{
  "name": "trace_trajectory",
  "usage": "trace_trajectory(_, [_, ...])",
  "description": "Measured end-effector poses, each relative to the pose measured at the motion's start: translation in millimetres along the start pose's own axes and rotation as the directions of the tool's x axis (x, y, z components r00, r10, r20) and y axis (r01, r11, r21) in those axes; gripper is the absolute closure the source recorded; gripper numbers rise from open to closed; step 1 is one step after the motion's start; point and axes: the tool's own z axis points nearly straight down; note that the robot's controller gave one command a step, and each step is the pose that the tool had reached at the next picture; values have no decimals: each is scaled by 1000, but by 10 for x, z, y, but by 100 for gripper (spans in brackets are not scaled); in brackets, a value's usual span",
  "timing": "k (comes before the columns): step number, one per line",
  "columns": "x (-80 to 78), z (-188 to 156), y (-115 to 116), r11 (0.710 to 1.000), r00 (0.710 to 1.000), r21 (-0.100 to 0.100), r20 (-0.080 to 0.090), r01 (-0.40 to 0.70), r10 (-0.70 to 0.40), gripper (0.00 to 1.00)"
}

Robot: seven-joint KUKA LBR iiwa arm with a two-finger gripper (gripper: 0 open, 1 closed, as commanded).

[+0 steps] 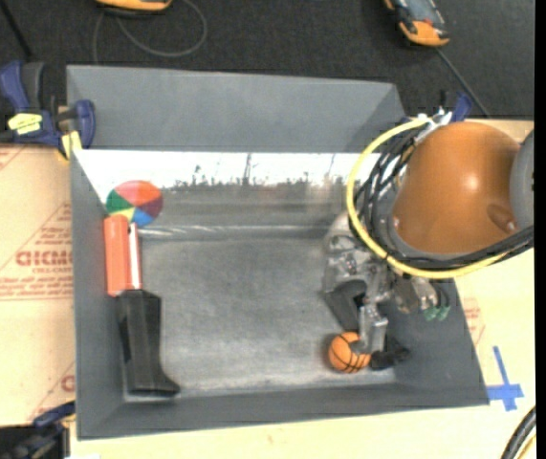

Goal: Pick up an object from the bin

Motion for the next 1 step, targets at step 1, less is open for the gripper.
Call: trace_trajectory(1, [19,379,-315,1000,1000,-5,2,-11,11,0])
